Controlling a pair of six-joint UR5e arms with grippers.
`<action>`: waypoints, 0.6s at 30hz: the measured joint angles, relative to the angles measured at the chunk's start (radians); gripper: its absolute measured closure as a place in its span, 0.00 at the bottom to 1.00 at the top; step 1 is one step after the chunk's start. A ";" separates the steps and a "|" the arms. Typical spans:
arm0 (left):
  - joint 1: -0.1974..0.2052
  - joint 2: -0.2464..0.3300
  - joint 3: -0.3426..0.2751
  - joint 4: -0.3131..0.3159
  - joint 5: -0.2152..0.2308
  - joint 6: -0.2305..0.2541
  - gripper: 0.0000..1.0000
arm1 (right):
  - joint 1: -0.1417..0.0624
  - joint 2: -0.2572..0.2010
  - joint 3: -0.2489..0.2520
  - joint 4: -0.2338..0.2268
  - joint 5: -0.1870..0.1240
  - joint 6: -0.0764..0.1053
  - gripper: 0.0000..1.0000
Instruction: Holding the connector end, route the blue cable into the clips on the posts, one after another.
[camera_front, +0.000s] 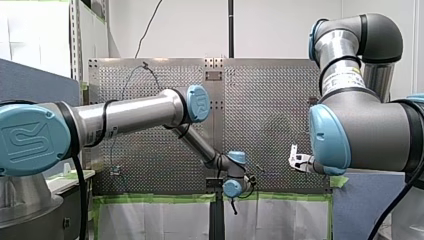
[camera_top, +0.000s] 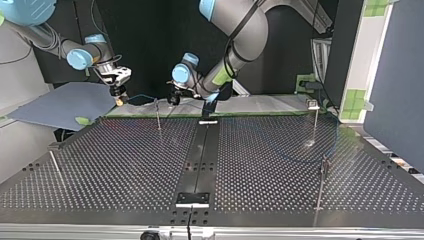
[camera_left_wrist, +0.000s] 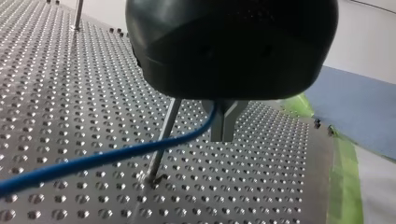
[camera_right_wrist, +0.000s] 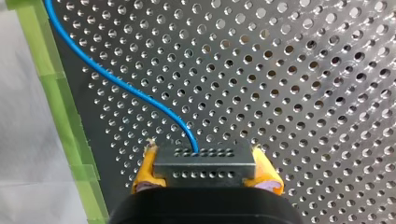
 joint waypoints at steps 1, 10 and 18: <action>0.003 0.000 0.001 0.000 0.002 0.000 1.00 | 0.001 0.000 0.000 -0.002 0.000 0.001 1.00; 0.015 0.052 0.022 -0.010 0.009 -0.001 1.00 | 0.002 0.002 -0.008 -0.014 0.001 0.004 1.00; 0.028 0.072 0.054 -0.060 0.013 -0.001 1.00 | -0.002 0.004 -0.012 -0.026 0.001 0.011 1.00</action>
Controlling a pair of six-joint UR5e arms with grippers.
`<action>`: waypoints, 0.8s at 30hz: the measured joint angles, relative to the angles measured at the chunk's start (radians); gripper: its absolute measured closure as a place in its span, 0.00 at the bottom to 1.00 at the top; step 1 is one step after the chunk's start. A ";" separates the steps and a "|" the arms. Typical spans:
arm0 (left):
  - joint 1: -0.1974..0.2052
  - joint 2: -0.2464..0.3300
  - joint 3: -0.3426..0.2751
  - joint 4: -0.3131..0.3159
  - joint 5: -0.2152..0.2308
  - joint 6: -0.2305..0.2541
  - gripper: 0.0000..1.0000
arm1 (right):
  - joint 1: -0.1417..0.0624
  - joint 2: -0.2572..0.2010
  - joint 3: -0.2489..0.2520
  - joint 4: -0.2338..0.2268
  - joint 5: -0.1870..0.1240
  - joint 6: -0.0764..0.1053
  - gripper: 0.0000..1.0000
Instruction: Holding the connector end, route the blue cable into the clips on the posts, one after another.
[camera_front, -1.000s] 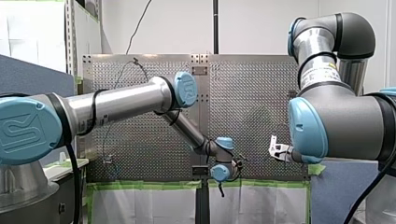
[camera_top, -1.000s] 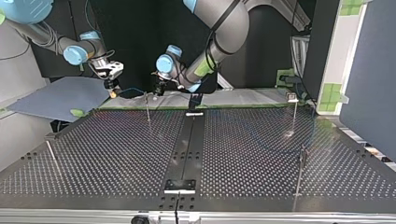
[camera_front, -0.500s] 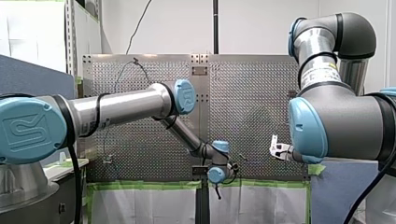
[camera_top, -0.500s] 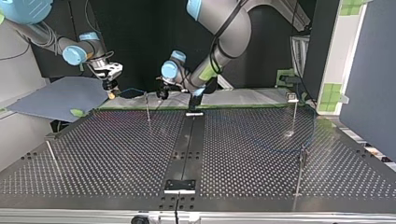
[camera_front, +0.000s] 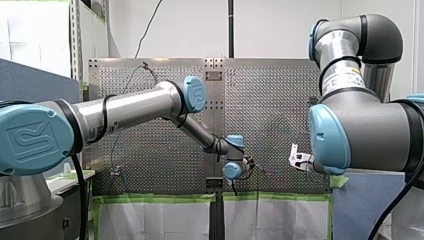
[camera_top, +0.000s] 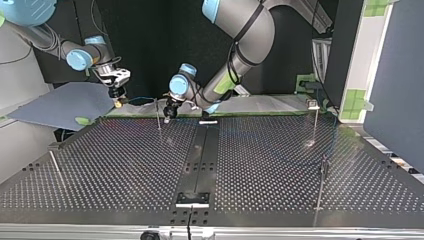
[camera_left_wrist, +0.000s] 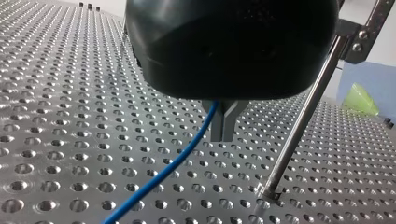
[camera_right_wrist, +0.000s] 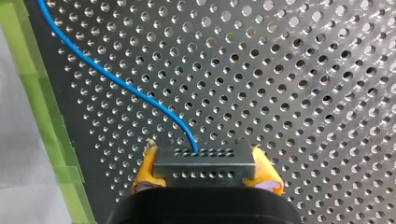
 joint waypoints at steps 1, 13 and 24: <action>0.000 -0.001 0.001 -0.002 0.000 0.000 1.00 | 0.000 0.001 0.000 -0.003 0.000 0.001 1.00; 0.015 -0.046 0.001 -0.007 0.025 -0.011 1.00 | -0.003 0.018 -0.033 -0.037 0.004 0.008 1.00; 0.043 -0.048 0.014 -0.009 0.072 -0.057 1.00 | -0.013 0.046 -0.096 -0.019 0.007 0.012 1.00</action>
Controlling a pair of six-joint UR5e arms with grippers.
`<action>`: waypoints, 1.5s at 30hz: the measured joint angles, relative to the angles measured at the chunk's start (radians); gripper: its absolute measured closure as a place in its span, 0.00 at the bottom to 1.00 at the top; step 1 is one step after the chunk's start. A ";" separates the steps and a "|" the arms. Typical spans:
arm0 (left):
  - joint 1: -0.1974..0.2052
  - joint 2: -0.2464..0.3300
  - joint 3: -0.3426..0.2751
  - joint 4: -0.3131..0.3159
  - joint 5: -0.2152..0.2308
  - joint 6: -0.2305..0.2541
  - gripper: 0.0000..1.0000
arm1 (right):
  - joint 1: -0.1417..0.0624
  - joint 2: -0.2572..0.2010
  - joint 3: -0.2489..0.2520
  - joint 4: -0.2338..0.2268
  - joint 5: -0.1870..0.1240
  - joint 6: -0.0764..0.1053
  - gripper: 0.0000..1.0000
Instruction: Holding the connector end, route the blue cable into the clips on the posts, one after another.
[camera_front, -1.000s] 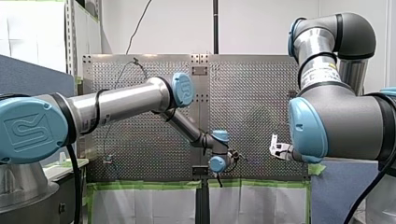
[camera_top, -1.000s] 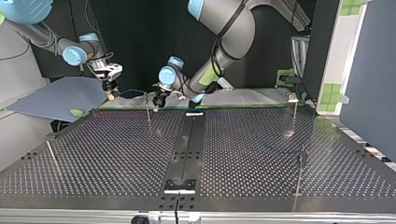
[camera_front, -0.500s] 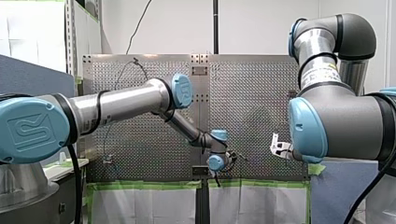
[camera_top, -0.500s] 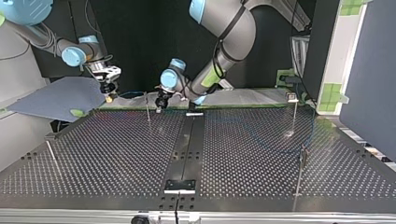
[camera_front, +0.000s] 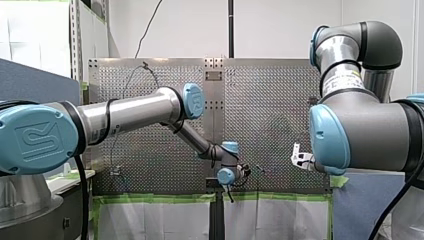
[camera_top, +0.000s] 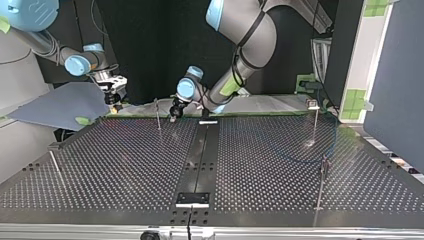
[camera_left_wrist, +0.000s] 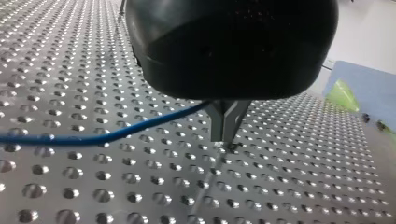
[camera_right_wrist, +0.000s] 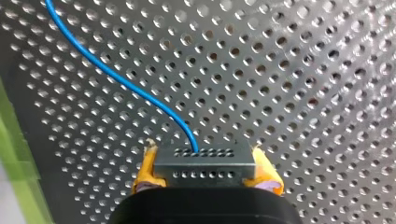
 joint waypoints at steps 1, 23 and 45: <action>0.001 0.000 0.003 -0.001 0.002 -0.003 1.00 | -0.002 0.000 -0.005 0.002 0.000 0.000 1.00; 0.008 0.000 0.019 -0.009 0.026 -0.034 0.93 | -0.020 0.036 -0.074 0.046 0.001 0.016 1.00; 0.000 0.000 0.019 -0.183 -0.011 0.171 0.00 | -0.027 0.039 -0.082 0.057 0.001 0.027 1.00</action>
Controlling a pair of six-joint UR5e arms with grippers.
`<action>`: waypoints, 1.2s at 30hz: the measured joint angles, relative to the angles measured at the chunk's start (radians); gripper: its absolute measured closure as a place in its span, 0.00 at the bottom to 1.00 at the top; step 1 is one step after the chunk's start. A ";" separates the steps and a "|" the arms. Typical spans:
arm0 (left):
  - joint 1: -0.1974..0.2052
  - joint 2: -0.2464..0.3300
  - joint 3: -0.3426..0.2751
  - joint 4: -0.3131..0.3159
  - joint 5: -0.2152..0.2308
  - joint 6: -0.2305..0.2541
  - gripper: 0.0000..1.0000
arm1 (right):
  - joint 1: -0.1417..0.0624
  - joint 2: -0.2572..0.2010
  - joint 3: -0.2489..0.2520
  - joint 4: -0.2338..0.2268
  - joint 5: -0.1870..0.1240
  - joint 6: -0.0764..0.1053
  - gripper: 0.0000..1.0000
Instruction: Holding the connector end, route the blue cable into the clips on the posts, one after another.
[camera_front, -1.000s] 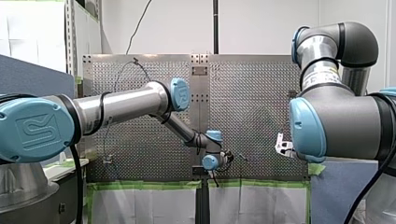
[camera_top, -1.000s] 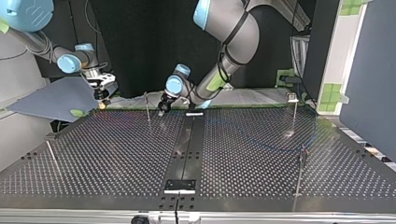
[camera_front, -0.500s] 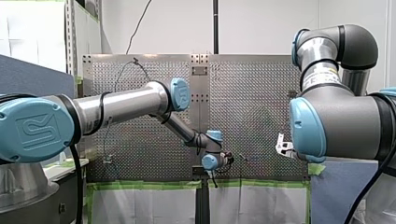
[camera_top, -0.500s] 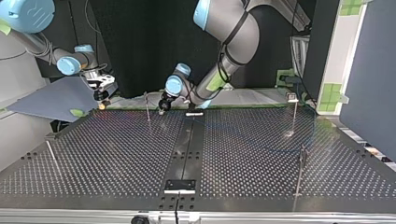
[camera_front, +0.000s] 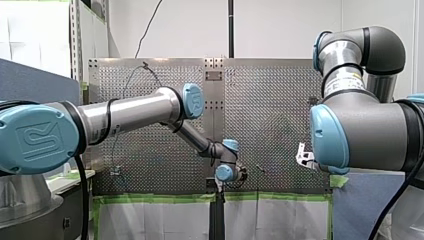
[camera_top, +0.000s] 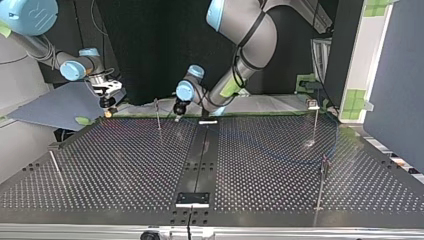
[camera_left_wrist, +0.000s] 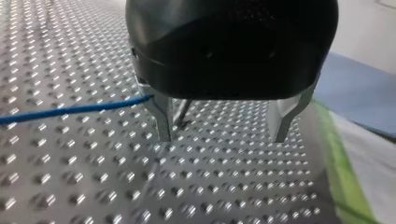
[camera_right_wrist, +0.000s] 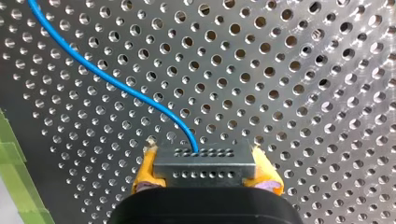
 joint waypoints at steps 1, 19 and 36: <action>-0.002 0.000 0.000 -0.006 0.006 0.008 0.00 | 0.000 0.000 0.000 0.000 0.000 0.000 1.00; -0.094 0.005 -0.020 -0.131 0.123 0.060 0.00 | -0.002 0.025 0.000 0.015 -0.012 0.004 1.00; -0.041 0.026 -0.020 -0.131 0.098 0.019 0.00 | -0.005 0.027 0.000 0.016 -0.013 0.004 1.00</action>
